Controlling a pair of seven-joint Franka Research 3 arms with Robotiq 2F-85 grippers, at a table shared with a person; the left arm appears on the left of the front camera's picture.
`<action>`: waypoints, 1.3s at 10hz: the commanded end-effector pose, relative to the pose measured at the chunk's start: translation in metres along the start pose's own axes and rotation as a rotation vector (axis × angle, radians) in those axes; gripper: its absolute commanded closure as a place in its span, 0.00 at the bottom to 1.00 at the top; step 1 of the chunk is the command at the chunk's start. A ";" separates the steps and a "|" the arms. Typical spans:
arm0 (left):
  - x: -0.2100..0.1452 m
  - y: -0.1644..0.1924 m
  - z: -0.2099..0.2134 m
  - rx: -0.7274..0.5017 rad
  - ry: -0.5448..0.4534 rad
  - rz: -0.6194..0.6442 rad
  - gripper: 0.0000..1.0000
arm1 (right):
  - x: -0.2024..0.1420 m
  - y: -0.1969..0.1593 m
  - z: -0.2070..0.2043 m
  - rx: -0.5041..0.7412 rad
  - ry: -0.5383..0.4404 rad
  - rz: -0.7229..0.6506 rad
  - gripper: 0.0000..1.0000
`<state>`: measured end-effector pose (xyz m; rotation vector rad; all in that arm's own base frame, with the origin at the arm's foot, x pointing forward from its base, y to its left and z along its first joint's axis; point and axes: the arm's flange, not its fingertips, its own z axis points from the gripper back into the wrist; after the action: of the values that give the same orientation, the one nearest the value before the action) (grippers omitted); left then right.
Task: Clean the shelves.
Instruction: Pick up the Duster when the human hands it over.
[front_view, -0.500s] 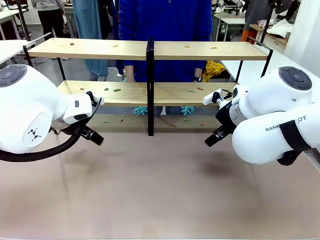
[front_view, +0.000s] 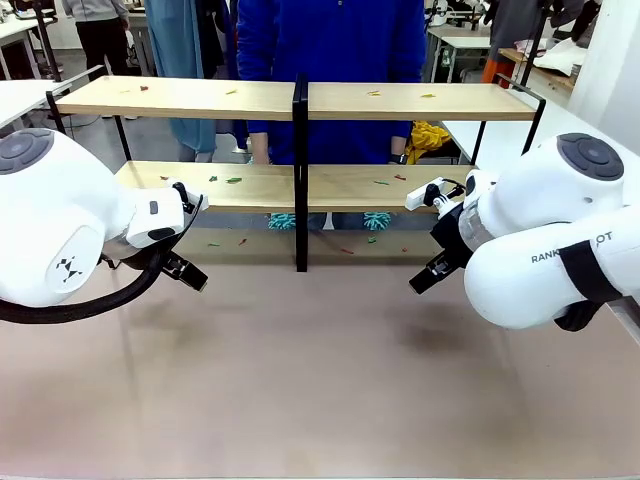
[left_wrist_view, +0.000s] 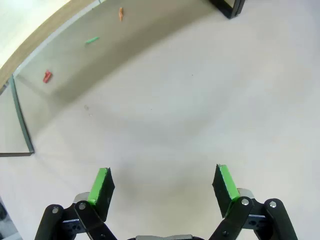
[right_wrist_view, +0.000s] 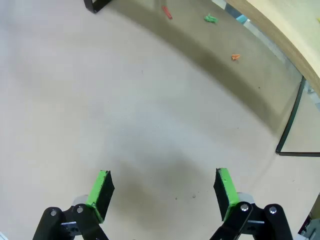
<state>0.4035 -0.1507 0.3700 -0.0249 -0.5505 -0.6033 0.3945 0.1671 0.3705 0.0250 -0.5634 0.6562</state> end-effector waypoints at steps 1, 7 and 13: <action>0.000 0.000 0.000 0.000 0.000 -0.001 0.00 | 0.000 0.000 0.000 0.000 0.000 0.000 0.00; 0.000 0.000 0.000 0.000 0.000 -0.001 0.00 | 0.000 0.000 0.000 0.000 0.000 0.000 0.00; 0.000 0.000 0.000 0.000 0.000 -0.001 0.00 | 0.000 0.000 0.000 0.000 0.000 0.000 0.00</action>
<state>0.4035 -0.1507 0.3700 -0.0250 -0.5505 -0.6031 0.3945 0.1671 0.3705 0.0250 -0.5634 0.6561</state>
